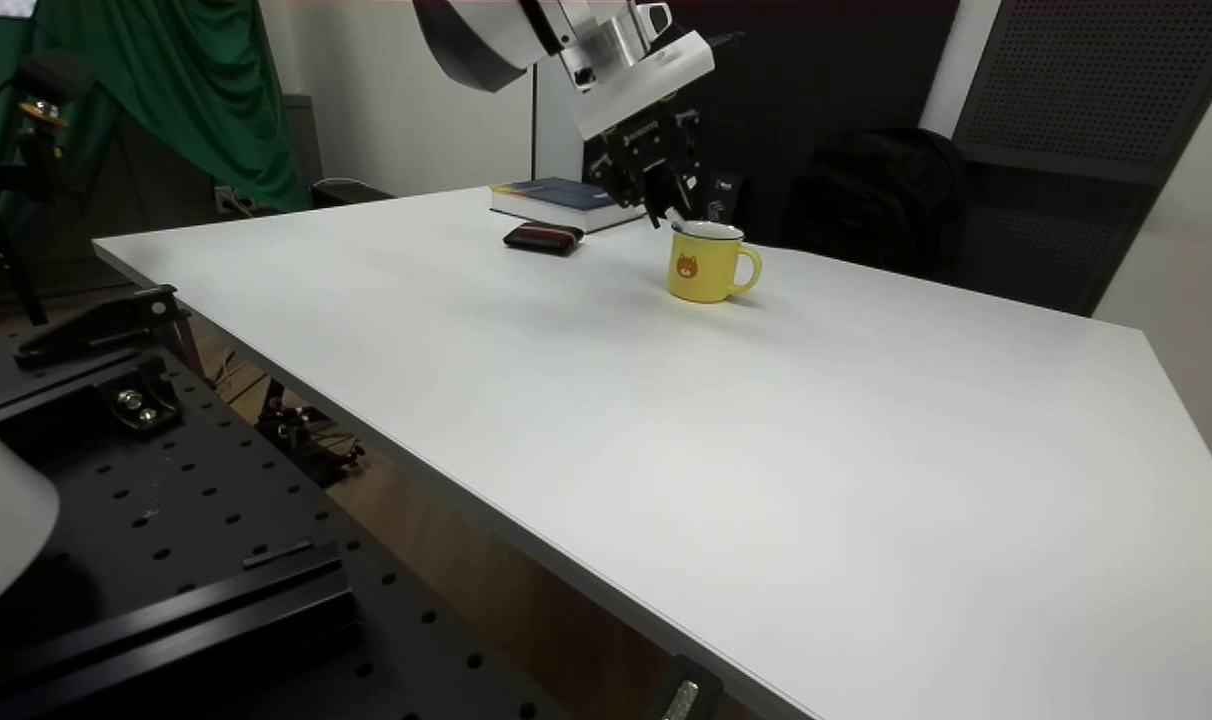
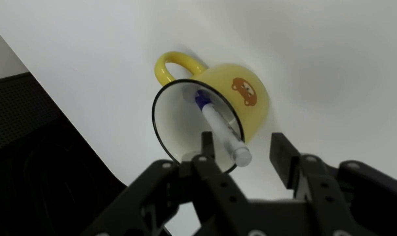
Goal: Remove the marker from the yellow cup.
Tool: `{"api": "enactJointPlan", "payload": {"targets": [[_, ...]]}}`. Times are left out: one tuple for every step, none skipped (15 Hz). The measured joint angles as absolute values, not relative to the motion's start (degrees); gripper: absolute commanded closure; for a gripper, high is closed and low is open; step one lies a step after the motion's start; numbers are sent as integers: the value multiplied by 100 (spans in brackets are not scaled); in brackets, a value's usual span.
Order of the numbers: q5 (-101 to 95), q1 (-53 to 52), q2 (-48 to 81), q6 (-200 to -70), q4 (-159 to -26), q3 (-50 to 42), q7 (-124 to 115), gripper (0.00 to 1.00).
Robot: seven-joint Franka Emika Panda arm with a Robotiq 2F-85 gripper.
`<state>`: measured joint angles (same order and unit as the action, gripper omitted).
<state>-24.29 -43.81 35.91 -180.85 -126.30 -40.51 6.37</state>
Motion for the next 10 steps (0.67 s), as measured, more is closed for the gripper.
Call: {"api": "enactJointPlan", "payload": {"targets": [[-2395, -4399, 3592, -18115, -12639, -4052, 638, 13], [-2356, -4417, 3593, -18150, -12655, -4052, 640, 57], [-2335, -4434, 3595, -18174, -12673, -4052, 640, 53], [-2320, -4449, 3598, -18192, -12693, -4052, 642, 53], [-2294, -4463, 3604, -18215, -12714, -4052, 645, 58], [-2253, -4474, 3615, -18239, -12730, -4052, 650, 67], [-2226, -4480, 3629, -18258, -12740, -4052, 650, 74], [-2200, -4481, 3645, -18276, -12745, -4052, 651, 82], [-2160, -4482, 3658, -18291, -12748, -4054, 658, 88], [-2129, -4483, 3664, -18317, -12747, -4068, 668, 95]]}}
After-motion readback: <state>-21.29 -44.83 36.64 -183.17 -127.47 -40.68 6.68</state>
